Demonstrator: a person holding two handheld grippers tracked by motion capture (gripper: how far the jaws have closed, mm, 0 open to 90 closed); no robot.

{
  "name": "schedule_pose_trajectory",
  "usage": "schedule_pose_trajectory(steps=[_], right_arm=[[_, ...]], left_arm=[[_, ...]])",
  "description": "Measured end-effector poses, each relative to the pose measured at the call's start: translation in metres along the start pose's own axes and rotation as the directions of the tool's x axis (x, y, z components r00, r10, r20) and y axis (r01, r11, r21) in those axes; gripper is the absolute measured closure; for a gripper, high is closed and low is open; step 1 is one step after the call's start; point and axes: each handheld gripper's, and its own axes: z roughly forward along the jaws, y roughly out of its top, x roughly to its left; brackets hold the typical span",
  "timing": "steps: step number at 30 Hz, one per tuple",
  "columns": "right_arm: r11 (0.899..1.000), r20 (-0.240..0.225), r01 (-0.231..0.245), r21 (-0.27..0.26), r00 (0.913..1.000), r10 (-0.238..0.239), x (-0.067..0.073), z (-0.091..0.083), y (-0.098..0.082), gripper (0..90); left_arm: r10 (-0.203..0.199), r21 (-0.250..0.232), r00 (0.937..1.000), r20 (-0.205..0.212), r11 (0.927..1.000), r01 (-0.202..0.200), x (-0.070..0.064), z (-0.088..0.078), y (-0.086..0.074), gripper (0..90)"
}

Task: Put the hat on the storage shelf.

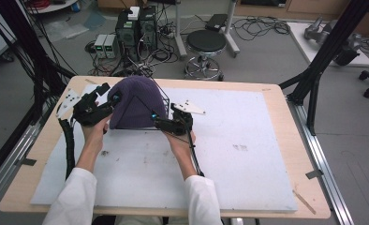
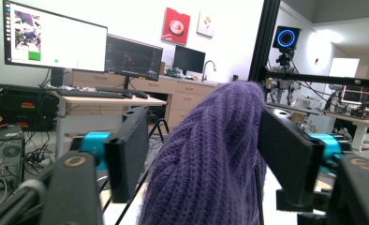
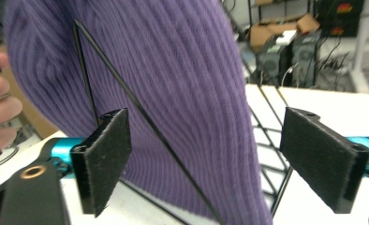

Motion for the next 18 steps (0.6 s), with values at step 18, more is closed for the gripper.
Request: schedule_pose_trajectory(steps=[18], right_arm=[[0.987,0.041,0.074,-0.145,0.9968,-0.068,-0.001,-0.041,0.021,10.8]], left_arm=[[0.010,-0.044,0.9997,-0.021,0.9990,-0.010,-0.011,-0.017,0.006,21.9]])
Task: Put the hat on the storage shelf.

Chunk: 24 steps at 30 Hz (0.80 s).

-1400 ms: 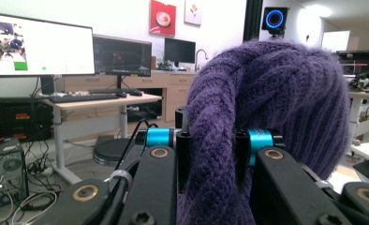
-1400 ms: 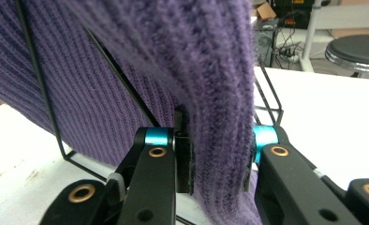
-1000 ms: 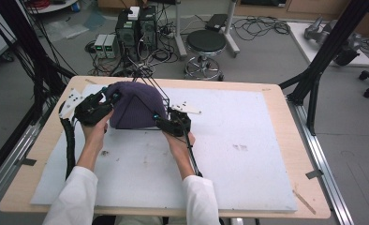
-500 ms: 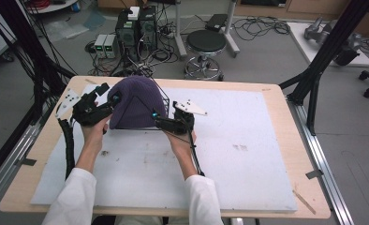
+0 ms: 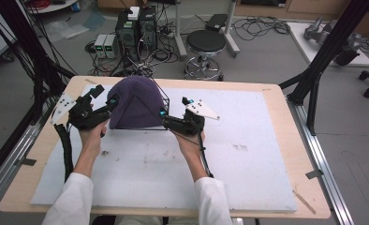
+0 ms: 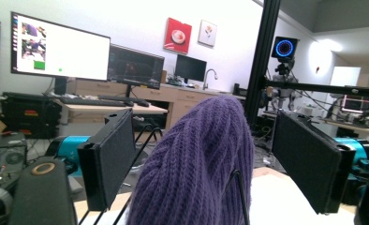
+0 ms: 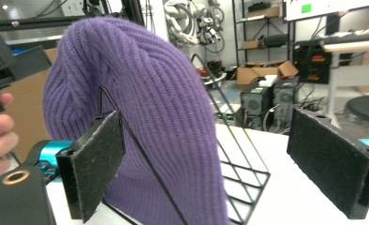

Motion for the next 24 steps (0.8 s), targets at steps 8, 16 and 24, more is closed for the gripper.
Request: schedule_pose_trajectory(steps=[8,16,24], right_arm=[[0.999,0.043,0.032,-0.036,0.9986,-0.031,-0.015,-0.028,0.015,10.8],[0.995,0.122,0.097,-0.039,0.9883,-0.092,-0.030,-0.060,0.030,10.9],[0.994,0.171,0.100,-0.052,0.9813,-0.090,-0.045,-0.095,0.028,11.0]], left_arm=[[-0.063,-0.001,0.9975,-0.032,0.9980,0.063,0.005,-0.019,0.006,21.7],[-0.064,0.013,0.9958,-0.065,0.9978,0.065,0.011,-0.037,0.004,23.3],[-0.051,0.020,0.9930,-0.106,0.9983,0.054,0.010,-0.044,0.004,20.3]])
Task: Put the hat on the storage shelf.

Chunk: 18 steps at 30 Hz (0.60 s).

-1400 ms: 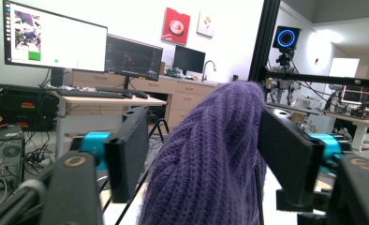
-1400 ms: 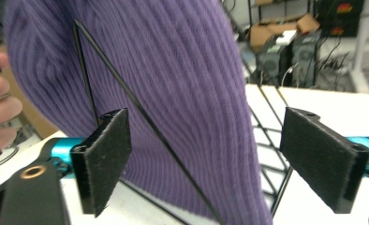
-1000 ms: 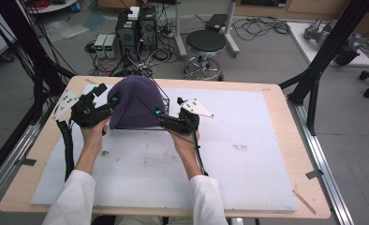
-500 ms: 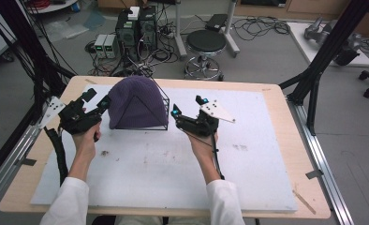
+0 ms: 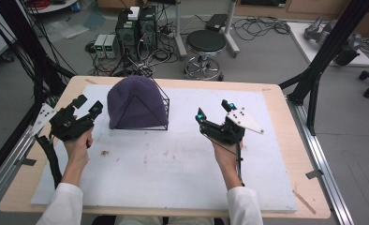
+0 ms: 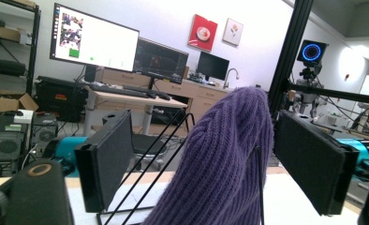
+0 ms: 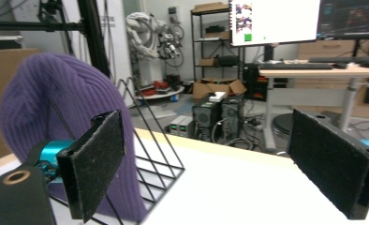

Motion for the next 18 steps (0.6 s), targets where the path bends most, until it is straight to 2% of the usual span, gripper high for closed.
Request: schedule_pose_trajectory(steps=[2,7,10,13,18], right_arm=[[1.000,0.009,-0.005,0.018,0.9999,0.005,-0.005,-0.006,-0.002,10.9],[1.000,0.029,-0.002,0.008,0.9996,0.001,-0.015,-0.023,-0.004,11.2],[1.000,0.028,-0.008,0.010,0.9996,0.008,-0.022,-0.032,-0.007,13.2],[0.999,0.048,-0.014,0.041,0.9988,0.012,-0.029,-0.041,-0.009,13.2],[0.998,0.079,-0.023,0.060,0.9967,0.018,-0.035,-0.053,-0.014,12.2]], left_arm=[[0.001,0.002,1.0000,-0.001,1.0000,-0.001,-0.001,-0.001,-0.001,20.2],[0.009,0.010,0.9999,-0.007,0.9999,-0.009,-0.002,-0.006,-0.003,19.9],[-0.007,0.020,0.9998,-0.016,0.9998,0.007,0.000,-0.010,-0.004,19.9],[-0.007,0.026,0.9997,-0.024,0.9996,0.008,0.001,-0.014,-0.006,19.9],[0.004,0.049,0.9995,-0.030,0.9988,-0.003,0.000,-0.020,-0.010,19.7]])
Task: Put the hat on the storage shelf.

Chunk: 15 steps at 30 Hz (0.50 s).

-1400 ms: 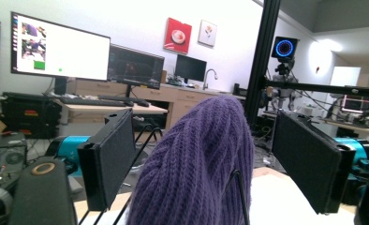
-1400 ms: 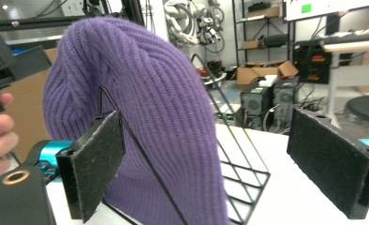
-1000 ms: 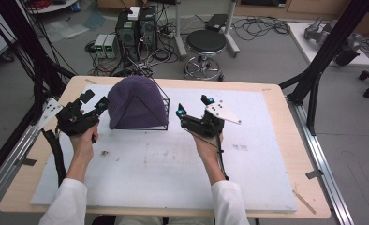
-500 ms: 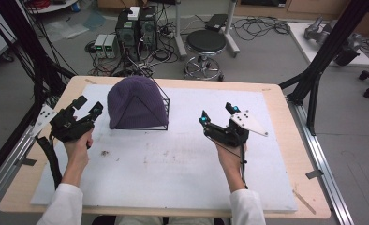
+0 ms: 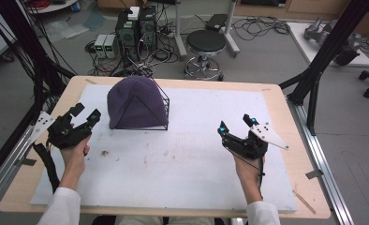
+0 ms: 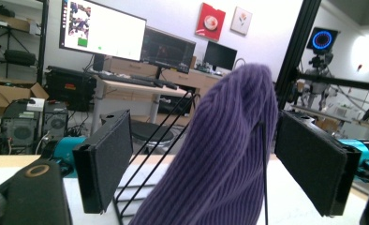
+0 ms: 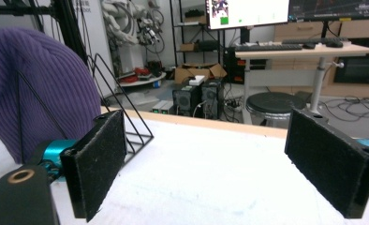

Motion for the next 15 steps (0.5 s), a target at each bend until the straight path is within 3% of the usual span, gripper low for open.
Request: schedule_pose_trajectory(steps=[9,15], right_arm=[[0.999,0.034,0.001,0.048,0.9994,-0.003,-0.008,-0.019,-0.014,11.9],[0.997,0.072,0.009,0.082,0.9973,-0.015,-0.016,-0.032,-0.027,11.9]], left_arm=[[0.031,0.029,0.9995,-0.002,0.9991,-0.031,-0.002,-0.015,-0.007,19.1],[0.044,0.022,0.9990,-0.012,0.9988,-0.043,-0.003,-0.026,-0.013,19.1]])
